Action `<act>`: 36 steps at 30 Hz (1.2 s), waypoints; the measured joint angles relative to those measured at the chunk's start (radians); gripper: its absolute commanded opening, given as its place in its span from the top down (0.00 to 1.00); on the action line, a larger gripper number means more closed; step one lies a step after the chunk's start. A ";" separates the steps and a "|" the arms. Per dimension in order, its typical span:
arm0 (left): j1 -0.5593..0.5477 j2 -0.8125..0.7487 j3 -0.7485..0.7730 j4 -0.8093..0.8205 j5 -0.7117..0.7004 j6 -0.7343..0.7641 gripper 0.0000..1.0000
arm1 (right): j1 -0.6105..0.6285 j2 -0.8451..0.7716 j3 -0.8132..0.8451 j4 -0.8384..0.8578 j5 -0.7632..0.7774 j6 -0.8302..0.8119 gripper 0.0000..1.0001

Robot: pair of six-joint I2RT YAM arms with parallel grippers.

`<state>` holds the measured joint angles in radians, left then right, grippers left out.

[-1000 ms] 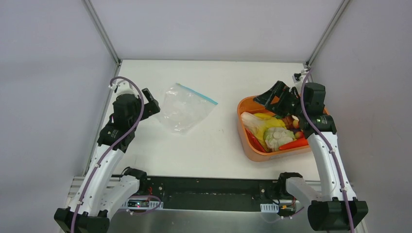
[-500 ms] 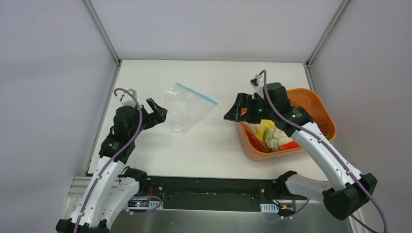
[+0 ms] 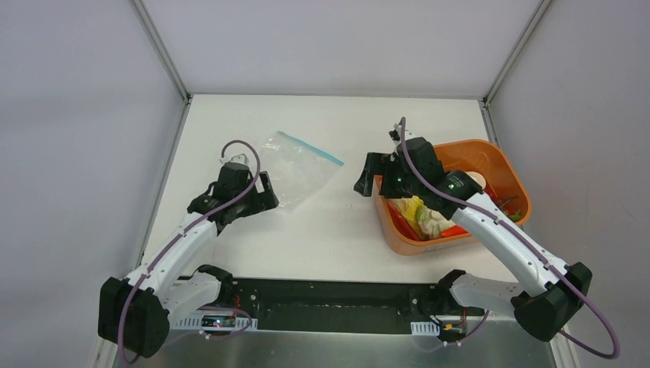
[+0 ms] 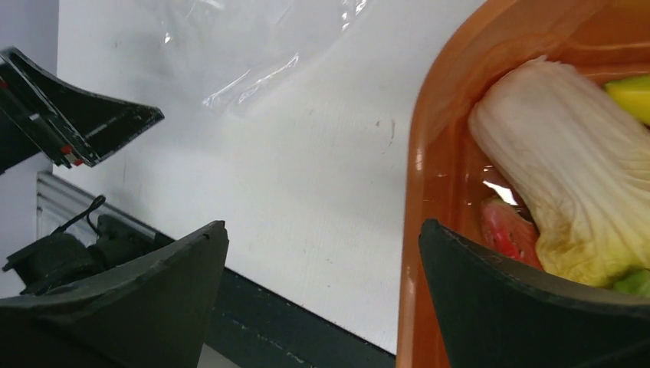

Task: Place the food in the zip-top bag and seal the zipper
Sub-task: Adjust the bin at the center of the board.

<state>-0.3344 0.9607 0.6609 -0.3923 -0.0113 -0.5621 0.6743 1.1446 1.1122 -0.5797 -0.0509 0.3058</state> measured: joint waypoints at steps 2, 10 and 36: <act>-0.001 0.038 -0.016 0.015 -0.014 -0.005 0.10 | 0.000 -0.021 -0.010 0.010 0.053 0.004 0.02; -0.014 0.207 -0.031 0.109 -0.026 -0.026 0.10 | -0.002 -0.021 -0.107 0.048 0.222 0.031 0.02; -0.020 -0.072 -0.249 0.290 -0.051 -0.139 0.08 | -0.214 0.429 0.158 0.193 0.031 -0.169 0.02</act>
<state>-0.3546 0.8883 0.4122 -0.1028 -0.0620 -0.7010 0.4603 1.5738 1.2697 -0.3866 -0.0196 0.1364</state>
